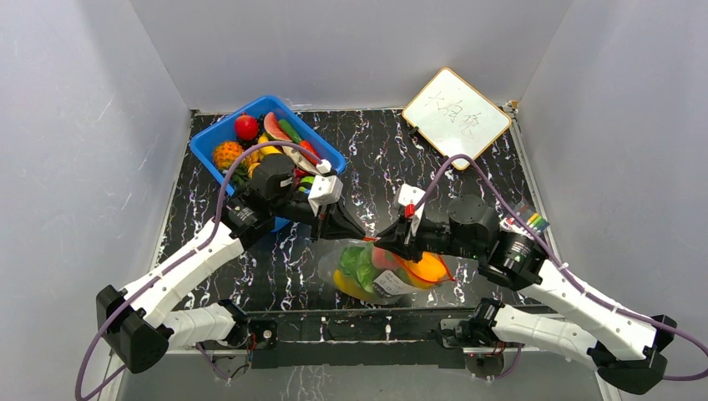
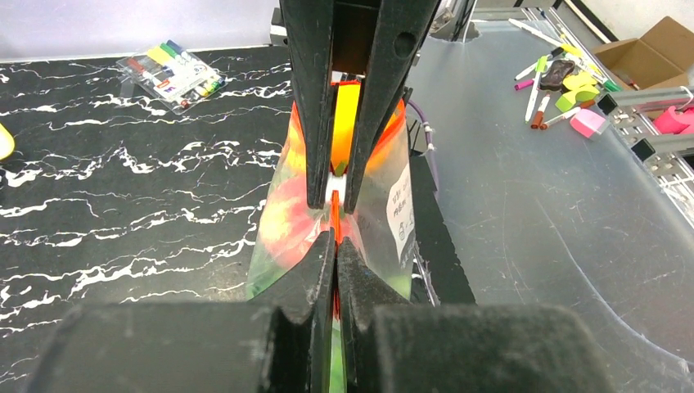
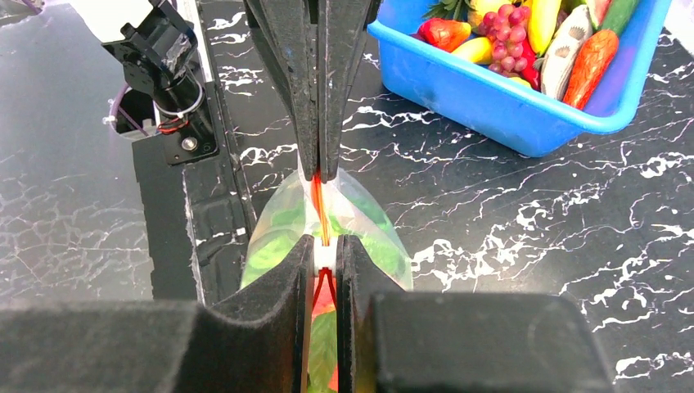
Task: Place the food in the zip-top bag and seal the zipper
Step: Zip the zipper food storage bag at the center of the board.
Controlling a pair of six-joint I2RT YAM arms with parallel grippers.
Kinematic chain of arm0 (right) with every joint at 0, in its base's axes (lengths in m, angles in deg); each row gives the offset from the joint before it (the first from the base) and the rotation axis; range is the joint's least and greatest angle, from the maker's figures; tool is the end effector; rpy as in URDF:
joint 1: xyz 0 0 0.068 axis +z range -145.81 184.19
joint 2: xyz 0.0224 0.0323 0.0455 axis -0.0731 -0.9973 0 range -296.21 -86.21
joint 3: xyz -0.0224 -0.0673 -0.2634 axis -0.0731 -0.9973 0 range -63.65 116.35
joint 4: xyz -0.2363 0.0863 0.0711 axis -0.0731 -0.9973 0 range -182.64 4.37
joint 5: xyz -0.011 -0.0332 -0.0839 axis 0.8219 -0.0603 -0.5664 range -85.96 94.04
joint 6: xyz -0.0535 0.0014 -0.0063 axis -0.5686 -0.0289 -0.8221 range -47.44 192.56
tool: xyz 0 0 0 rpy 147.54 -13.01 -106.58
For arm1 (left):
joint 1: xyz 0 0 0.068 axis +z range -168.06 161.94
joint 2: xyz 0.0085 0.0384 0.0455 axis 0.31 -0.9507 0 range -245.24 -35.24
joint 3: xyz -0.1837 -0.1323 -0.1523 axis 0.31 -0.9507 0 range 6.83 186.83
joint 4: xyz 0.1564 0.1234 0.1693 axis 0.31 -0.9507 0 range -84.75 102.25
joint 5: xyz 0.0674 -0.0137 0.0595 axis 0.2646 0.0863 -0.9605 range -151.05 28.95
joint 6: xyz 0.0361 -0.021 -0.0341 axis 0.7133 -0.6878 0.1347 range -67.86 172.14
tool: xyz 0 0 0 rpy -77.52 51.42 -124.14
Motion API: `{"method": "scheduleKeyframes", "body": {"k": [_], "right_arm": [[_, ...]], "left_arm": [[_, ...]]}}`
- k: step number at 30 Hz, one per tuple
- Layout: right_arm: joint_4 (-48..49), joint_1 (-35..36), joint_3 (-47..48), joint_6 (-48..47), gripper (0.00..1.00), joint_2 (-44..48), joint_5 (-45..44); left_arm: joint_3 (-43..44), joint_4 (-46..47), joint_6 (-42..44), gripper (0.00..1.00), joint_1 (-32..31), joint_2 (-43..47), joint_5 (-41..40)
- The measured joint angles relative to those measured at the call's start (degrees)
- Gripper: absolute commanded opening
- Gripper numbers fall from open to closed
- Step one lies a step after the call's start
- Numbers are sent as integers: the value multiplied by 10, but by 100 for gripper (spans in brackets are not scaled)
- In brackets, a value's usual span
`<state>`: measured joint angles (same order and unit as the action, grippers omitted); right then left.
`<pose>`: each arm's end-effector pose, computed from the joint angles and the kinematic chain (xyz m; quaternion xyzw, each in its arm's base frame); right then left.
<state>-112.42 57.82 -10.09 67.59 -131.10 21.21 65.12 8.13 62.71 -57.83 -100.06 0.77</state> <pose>0.0916 0.1420 0.3625 -0.4681 0.6552 0.3493 0.4791 0.1699 -0.1823 0.3674 0.5777 0.4582 -0.5207 0.4304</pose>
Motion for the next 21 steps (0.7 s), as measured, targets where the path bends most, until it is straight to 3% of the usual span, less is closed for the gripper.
{"method": "scheduleKeyframes", "body": {"k": [2,4,7,12,16,19,21], "right_arm": [[-9,0,7,-7,0,2,-1],[-17,0,14,-11,0,2,-1],[-33,0,26,-16,0,1,6],[-32,-1,28,-20,0,-11,25],[-30,-1,28,-21,0,-25,35],[-25,-1,28,-22,0,-32,38],[-19,-1,28,-22,0,-37,39]], "left_arm": [[8,-16,9,2,0,0,-1],[12,-20,12,20,0,0,2],[12,-25,14,41,3,0,17],[17,-44,24,58,7,-9,37],[31,-67,40,53,7,-33,41],[37,-79,50,40,7,-47,43],[42,-89,56,25,7,-54,45]]}}
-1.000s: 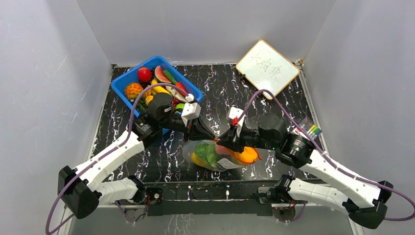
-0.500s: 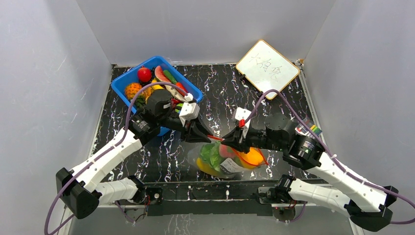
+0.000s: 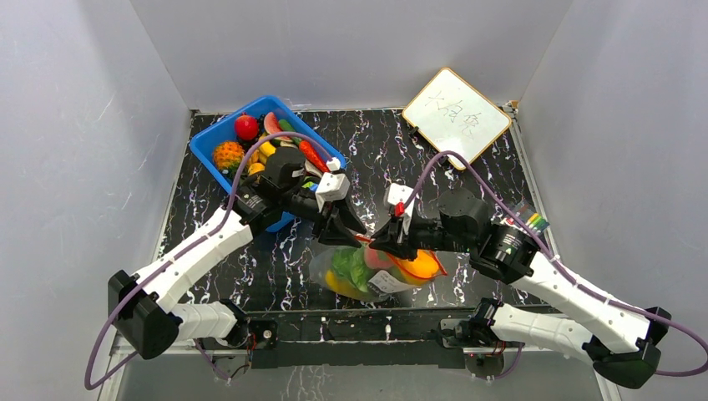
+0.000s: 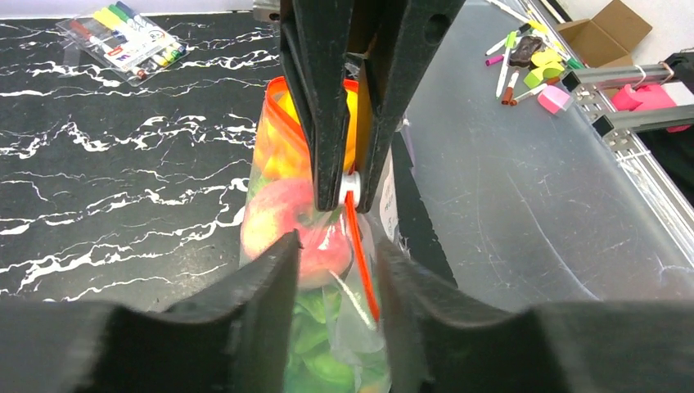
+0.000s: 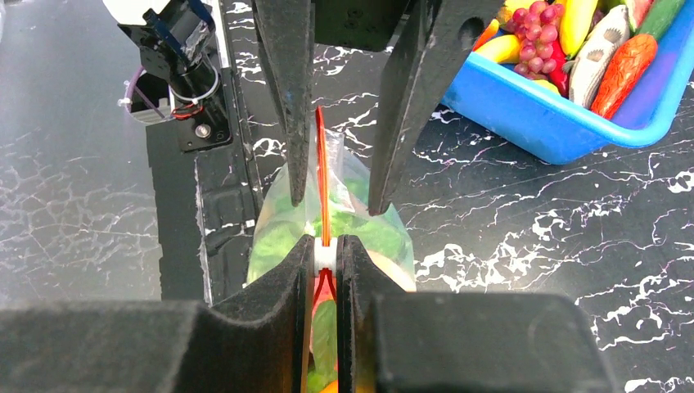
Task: Place the food in the zip-top bag and seal the zipper
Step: Zip the zipper food storage bag at the center of the board.
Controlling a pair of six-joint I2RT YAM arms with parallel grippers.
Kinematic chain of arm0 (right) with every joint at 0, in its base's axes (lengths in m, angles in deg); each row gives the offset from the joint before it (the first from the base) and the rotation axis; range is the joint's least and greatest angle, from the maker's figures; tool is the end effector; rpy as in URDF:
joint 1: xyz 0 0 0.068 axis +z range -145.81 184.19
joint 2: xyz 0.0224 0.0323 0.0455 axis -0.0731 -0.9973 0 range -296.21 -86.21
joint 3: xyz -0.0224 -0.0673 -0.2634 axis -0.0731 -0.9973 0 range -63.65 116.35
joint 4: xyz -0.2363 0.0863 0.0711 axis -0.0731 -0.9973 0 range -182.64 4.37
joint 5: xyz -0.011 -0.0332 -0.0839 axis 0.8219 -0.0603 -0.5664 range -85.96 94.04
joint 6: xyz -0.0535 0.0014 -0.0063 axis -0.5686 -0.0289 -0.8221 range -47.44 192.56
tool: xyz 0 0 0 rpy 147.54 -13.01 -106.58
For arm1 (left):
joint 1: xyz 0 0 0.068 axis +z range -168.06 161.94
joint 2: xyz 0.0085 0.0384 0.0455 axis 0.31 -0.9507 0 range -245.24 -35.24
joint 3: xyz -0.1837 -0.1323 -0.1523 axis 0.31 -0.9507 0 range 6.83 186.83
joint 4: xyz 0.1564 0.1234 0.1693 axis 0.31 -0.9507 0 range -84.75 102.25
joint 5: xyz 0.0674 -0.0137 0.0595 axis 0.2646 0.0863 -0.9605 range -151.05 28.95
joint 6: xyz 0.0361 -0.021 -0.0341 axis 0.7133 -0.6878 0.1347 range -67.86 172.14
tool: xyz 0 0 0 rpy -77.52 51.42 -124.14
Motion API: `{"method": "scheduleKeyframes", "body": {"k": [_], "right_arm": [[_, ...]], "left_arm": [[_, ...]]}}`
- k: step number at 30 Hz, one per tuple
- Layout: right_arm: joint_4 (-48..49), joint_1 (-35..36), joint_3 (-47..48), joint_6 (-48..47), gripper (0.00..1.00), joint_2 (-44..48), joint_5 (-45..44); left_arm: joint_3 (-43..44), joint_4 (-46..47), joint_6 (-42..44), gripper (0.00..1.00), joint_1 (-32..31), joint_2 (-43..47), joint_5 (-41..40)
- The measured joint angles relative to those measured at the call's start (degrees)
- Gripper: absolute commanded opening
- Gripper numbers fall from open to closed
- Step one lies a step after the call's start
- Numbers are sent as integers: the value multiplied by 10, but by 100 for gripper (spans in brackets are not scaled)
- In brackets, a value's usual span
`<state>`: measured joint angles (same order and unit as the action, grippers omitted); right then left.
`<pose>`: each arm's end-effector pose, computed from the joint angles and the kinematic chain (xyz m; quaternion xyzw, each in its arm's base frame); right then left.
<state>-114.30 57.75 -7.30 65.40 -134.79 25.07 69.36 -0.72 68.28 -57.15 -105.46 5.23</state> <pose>0.0967 0.1524 0.3658 -0.4986 0.6464 0.3579 0.4534 0.1844 -0.1919 0.3574 0.5948 0.4661 -0.5354 0.3773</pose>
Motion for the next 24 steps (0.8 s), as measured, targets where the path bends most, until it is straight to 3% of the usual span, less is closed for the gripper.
{"method": "scheduleKeyframes", "body": {"k": [2,3,8,14,24], "right_arm": [[6,0,0,1,0,-4,0],[7,0,0,2,0,-6,0],[7,0,0,20,0,-8,-15],[9,0,0,57,0,2,-48],[-8,-1,-48,132,0,113,-100]], "left_arm": [[6,-10,8,2,0,-4,3],[9,-14,13,0,0,-5,4],[9,-23,17,0,0,-1,-15],[-13,-8,-3,0,4,51,-108],[-32,21,-59,0,96,61,-81]]}}
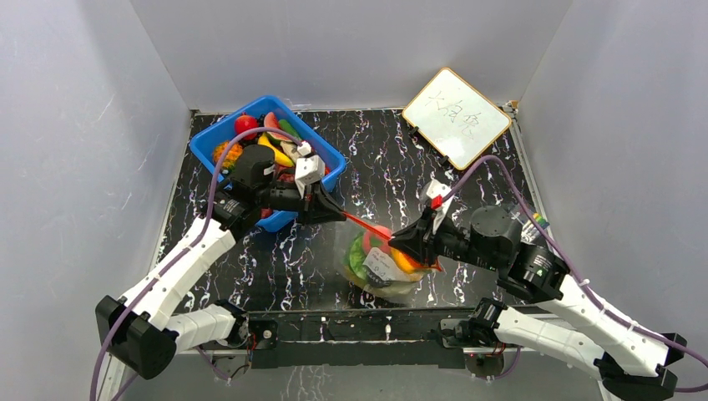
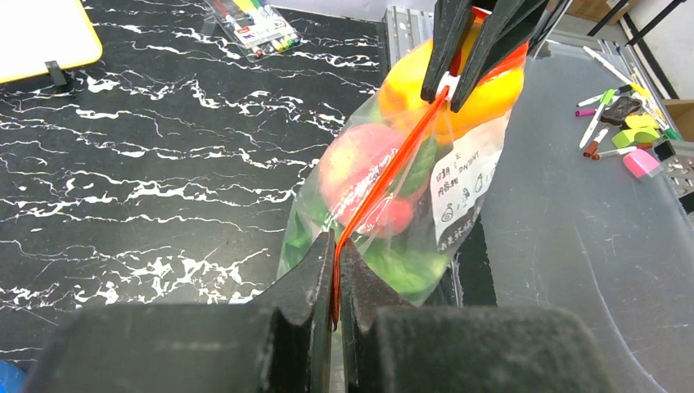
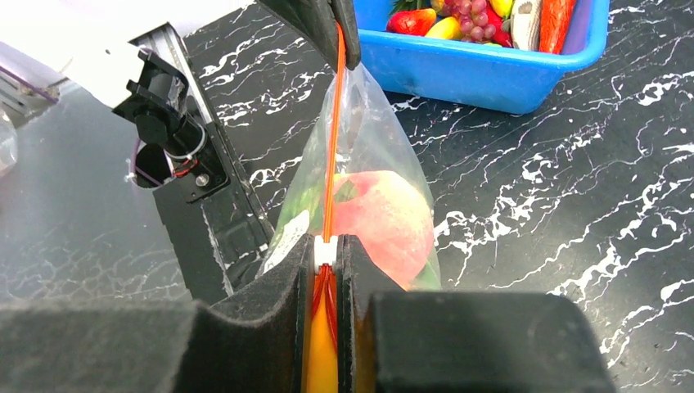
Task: Place the food in the zip-top bag and seal the zipper
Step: Zip the zipper food storage bag at the center of the board.
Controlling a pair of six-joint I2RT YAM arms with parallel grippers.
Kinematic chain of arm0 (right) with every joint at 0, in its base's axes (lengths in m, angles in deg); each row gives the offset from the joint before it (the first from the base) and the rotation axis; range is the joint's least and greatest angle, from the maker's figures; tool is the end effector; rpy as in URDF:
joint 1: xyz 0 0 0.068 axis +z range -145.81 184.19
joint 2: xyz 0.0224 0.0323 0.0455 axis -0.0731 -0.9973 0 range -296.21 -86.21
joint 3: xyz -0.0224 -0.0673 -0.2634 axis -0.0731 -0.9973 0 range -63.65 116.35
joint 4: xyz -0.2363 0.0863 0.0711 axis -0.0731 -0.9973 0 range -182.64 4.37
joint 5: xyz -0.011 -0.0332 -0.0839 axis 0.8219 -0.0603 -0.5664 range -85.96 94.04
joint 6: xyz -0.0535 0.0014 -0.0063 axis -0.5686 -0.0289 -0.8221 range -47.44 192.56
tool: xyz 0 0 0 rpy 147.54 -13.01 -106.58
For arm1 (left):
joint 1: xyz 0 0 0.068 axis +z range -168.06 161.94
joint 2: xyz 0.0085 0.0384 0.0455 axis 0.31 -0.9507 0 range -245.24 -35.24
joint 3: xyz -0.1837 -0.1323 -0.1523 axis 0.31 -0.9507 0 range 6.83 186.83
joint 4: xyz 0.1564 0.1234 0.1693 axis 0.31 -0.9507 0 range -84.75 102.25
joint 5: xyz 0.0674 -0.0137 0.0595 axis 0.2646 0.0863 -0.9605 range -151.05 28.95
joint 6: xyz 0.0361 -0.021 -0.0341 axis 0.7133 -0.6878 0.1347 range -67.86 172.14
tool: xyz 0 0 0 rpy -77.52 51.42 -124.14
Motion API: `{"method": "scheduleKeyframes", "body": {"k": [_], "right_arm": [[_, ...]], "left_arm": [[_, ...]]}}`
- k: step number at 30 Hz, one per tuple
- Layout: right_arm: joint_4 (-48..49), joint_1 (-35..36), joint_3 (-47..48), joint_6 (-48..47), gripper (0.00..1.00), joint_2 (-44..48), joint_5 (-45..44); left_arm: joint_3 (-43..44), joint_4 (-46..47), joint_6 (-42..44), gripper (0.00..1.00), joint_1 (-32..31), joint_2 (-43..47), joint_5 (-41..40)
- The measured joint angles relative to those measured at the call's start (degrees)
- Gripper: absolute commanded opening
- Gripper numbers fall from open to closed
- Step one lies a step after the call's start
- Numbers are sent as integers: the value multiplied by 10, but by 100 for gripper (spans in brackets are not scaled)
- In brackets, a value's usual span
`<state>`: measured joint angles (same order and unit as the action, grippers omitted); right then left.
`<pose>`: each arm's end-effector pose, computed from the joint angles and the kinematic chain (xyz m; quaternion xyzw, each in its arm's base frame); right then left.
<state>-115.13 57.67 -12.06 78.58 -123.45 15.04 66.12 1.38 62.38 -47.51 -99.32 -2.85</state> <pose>0.0763 0.1144 0.3636 -0.3714 0.7002 0.3663 0.4875 0.1968 -0.1459 0.3652 0.5127 0.5552 -0.4702 0.4559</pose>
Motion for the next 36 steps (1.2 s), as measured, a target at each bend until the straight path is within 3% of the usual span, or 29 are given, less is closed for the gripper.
{"method": "scheduleKeyframes", "body": {"k": [25,26,29,32,36], "right_arm": [[-123,0,121,75,0,-50,-57],[-124,0,120,73,0,-50,-50],[-120,0,114,59,0,-52,-25],[-119,0,114,38,0,-70,-4],[-120,0,133,9,0,-120,20]], "left_arm": [[-38,68,-80,0,97,2,48],[-47,89,-88,2,101,6,58],[-73,160,-127,49,113,15,90],[-77,209,-155,57,124,14,113],[-71,193,-134,60,96,14,127]]}}
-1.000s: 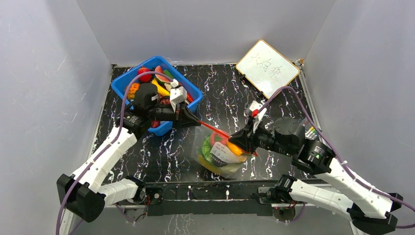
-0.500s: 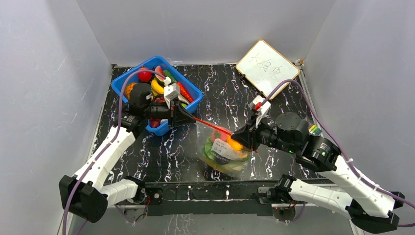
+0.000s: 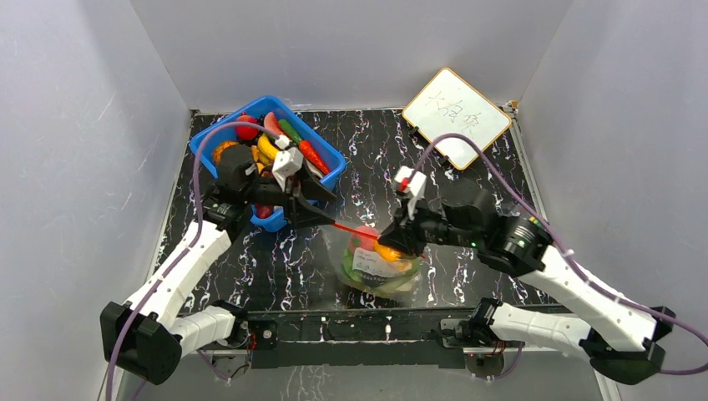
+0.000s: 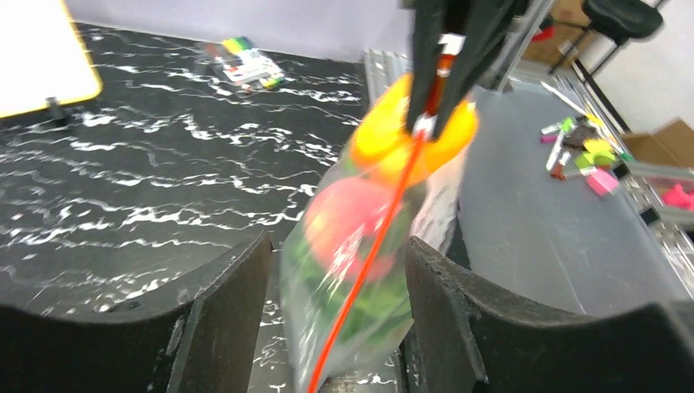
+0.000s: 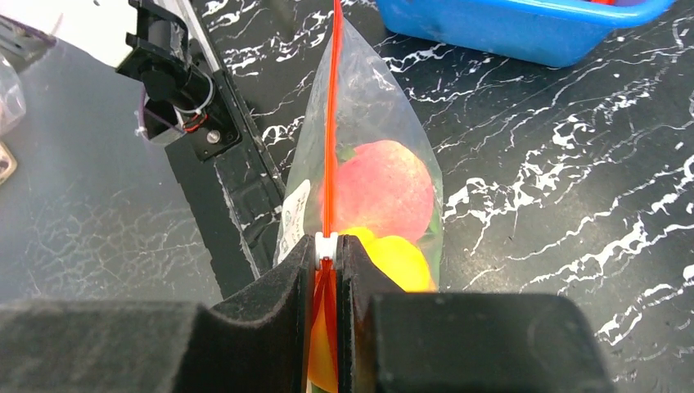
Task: Place the food in the zip-top bag and seal the zipper
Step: Zip the zipper food storage bag at the center of the board.
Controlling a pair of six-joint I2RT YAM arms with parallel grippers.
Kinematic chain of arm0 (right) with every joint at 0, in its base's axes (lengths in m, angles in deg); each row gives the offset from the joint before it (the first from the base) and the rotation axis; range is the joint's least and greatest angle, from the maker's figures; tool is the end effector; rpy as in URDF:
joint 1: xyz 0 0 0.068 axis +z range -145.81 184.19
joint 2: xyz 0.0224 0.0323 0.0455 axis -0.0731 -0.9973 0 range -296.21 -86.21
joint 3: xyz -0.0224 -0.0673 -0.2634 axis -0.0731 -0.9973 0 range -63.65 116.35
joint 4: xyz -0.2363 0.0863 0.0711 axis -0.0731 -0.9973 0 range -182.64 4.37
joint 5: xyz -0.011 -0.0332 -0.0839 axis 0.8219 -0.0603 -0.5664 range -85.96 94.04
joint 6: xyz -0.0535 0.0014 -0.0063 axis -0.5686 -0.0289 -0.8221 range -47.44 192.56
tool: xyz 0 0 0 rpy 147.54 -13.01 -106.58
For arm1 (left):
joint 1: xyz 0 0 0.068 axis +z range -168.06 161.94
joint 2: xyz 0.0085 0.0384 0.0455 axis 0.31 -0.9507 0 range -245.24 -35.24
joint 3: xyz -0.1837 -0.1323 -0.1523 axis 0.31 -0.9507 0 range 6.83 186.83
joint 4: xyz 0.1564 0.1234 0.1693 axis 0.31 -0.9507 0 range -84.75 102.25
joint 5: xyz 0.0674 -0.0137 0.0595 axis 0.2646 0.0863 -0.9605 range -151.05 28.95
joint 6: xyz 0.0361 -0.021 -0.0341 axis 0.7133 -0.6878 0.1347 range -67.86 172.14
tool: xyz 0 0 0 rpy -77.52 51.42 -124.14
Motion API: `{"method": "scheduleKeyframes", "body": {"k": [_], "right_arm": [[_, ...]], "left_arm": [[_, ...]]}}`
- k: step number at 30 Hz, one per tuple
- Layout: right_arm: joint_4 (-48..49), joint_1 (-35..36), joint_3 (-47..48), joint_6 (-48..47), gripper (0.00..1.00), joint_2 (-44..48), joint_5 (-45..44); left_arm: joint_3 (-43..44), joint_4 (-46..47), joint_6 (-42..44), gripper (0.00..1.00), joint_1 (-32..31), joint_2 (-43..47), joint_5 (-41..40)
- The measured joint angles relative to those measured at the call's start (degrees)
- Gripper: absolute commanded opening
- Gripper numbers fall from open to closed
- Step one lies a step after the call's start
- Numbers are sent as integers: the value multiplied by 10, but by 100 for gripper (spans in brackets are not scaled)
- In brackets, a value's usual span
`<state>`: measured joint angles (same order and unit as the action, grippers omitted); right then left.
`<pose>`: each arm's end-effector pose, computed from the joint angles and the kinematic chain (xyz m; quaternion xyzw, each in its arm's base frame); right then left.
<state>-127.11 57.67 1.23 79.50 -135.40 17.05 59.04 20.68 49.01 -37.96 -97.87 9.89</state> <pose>0.0917 0.1372 0.3900 -0.3878 0.7493 0.3487 0.4081 0.2105 -0.1120 0.3597 0.4842 0.5207 -0.5219 0.4711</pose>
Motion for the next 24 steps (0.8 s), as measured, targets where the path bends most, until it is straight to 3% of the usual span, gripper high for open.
{"method": "scheduleKeyframes", "body": {"k": [5,11,14,17,20,24], "right_arm": [[9,0,15,-36,0,-66,27],[23,0,44,-58,0,-99,54],[38,0,44,-63,0,-98,67],[54,0,44,-65,0,-97,79],[59,0,43,-65,0,-97,82],[59,0,35,-63,0,-96,79]], "left_arm": [[36,-85,73,59,-69,-4,3],[47,-129,111,56,-92,-23,0],[46,-138,118,46,-99,-28,-4],[47,-154,130,28,-104,-31,-6],[47,-172,145,0,-107,-38,-6],[49,-207,176,0,-111,-45,-8]]}}
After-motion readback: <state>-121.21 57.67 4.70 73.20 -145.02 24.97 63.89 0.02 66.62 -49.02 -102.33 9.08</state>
